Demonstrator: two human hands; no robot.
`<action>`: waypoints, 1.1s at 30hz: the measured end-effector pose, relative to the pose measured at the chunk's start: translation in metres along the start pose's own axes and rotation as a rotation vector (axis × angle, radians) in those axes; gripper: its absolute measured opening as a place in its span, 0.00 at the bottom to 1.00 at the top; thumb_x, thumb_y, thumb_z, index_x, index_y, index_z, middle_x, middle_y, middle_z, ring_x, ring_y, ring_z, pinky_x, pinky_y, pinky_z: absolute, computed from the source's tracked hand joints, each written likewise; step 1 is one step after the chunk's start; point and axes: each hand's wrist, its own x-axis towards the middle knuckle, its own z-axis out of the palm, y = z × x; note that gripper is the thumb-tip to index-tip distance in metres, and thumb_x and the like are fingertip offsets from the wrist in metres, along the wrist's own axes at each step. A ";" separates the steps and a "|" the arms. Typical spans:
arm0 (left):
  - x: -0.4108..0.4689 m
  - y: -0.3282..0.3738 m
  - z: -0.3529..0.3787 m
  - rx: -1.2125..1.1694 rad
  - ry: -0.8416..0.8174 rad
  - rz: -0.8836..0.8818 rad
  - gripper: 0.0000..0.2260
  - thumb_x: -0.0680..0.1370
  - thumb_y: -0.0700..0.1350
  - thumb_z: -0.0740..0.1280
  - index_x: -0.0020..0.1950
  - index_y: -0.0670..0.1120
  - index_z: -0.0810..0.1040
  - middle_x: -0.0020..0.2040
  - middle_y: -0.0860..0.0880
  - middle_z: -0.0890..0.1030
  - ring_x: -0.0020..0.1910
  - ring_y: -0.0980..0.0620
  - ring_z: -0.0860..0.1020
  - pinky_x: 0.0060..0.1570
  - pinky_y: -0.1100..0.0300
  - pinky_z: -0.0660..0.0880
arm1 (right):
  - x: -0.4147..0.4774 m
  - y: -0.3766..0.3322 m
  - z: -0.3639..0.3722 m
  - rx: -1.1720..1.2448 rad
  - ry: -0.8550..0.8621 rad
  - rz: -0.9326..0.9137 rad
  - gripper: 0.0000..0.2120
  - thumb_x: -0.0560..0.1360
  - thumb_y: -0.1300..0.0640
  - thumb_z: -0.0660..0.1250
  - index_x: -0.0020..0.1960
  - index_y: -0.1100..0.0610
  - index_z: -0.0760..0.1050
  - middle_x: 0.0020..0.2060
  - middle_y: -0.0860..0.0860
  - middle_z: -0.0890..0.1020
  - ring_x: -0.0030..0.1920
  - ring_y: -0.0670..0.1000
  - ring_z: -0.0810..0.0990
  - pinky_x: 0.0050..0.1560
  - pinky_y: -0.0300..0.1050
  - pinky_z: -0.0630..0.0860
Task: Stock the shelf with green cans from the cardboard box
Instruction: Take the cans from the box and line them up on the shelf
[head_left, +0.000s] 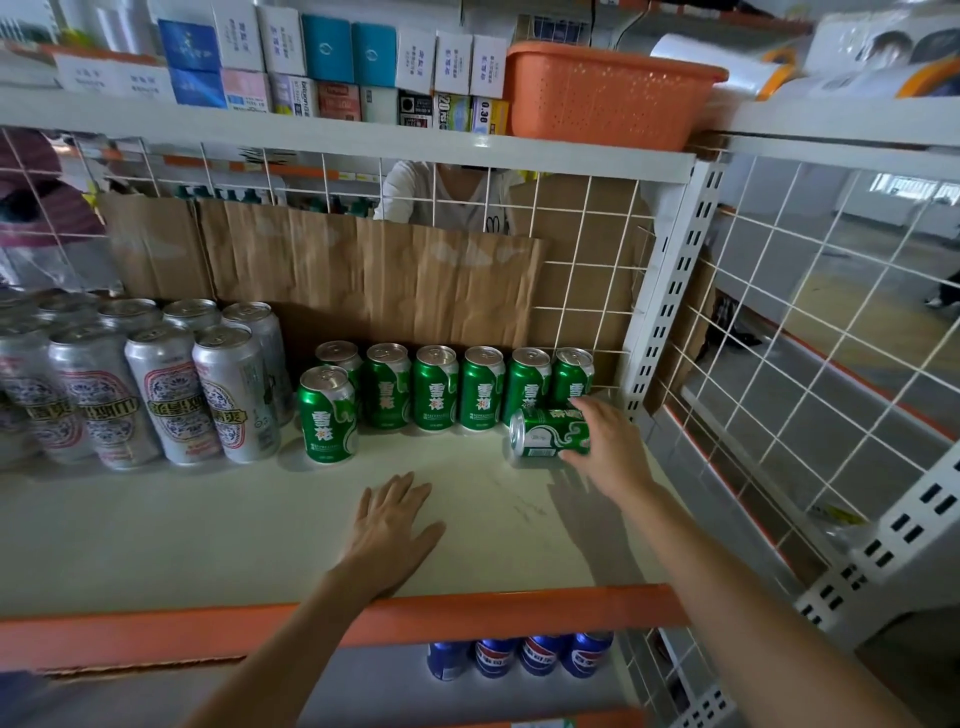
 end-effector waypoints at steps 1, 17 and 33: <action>0.001 0.000 0.000 0.004 0.007 -0.004 0.46 0.60 0.69 0.36 0.75 0.53 0.57 0.77 0.50 0.53 0.76 0.52 0.50 0.73 0.53 0.43 | 0.006 0.003 -0.001 0.006 -0.016 0.031 0.37 0.69 0.50 0.73 0.73 0.56 0.61 0.70 0.53 0.68 0.70 0.55 0.66 0.71 0.52 0.63; 0.003 -0.005 0.003 -0.002 0.009 -0.007 0.44 0.62 0.69 0.36 0.75 0.55 0.58 0.77 0.51 0.53 0.76 0.52 0.49 0.73 0.54 0.43 | 0.031 0.025 0.011 0.314 -0.281 0.260 0.41 0.61 0.55 0.80 0.68 0.55 0.64 0.63 0.54 0.74 0.62 0.55 0.73 0.63 0.53 0.70; 0.002 -0.003 0.000 0.018 0.020 -0.009 0.44 0.61 0.69 0.35 0.74 0.56 0.58 0.77 0.52 0.54 0.76 0.53 0.51 0.74 0.55 0.45 | -0.010 0.010 0.005 0.589 -0.165 0.260 0.35 0.60 0.56 0.81 0.62 0.58 0.69 0.53 0.48 0.75 0.53 0.49 0.75 0.48 0.41 0.70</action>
